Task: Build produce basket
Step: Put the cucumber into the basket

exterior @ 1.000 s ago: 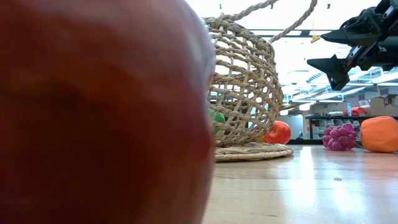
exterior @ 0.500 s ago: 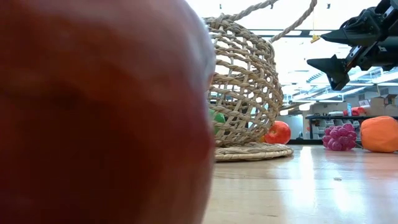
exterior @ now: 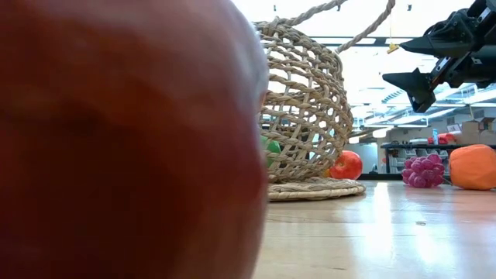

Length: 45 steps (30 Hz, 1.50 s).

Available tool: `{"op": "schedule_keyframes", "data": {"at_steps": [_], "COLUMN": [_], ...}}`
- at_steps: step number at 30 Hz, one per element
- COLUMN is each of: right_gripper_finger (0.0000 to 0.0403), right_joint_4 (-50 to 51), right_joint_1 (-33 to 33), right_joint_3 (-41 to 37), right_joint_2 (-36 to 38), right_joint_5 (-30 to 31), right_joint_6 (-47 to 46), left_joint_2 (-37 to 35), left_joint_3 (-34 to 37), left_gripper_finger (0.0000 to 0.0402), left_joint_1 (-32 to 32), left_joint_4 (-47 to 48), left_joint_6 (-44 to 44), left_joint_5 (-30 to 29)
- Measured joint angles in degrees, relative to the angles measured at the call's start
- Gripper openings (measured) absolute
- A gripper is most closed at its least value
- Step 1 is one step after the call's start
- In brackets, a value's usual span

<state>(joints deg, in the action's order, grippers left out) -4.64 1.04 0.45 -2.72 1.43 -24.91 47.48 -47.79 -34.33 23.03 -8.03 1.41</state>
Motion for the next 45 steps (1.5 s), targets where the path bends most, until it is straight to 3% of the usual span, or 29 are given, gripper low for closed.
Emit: {"op": "schedule_keyframes", "data": {"at_steps": [6, 12, 19, 24, 36, 45], "right_gripper_finger": [0.0284, 0.0284, 0.0284, 0.0284, 0.0284, 0.0284], "right_joint_4": [0.02, 0.02, 0.0, 0.0, 0.01, 0.0], "right_joint_1": [0.02, 0.01, 0.0, 0.0, 0.01, 0.02], "right_joint_3": [0.0, 0.0, 0.0, 0.0, 0.0, 0.0], "right_joint_2": [0.0, 0.0, 0.0, 0.0, 0.0, 0.0], "right_joint_5": [-0.02, 0.0, 0.0, -0.02, 0.0, 0.0], "right_joint_6": [0.0, 0.0, 0.0, 0.0, 0.0, 0.0], "left_joint_2": [-0.72, -0.67, -0.65, -0.65, -0.65, -0.61], "left_joint_3": [0.0, 0.0, 0.0, 0.0, 0.0, 0.07], "left_gripper_finger": [0.016, 0.016, 0.016, 0.016, 0.016, 0.016], "left_joint_1": [5.4, 8.13, 8.24, 8.24, 8.22, 9.51], "left_joint_4": [-4.7, -8.43, -16.46, -21.94, -22.44, -17.52], "left_joint_6": [3.58, 2.42, -8.09, -14.9, -15.31, 0.53], "left_joint_5": [1.97, 13.73, 29.33, 36.34, 37.4, 37.07]}}
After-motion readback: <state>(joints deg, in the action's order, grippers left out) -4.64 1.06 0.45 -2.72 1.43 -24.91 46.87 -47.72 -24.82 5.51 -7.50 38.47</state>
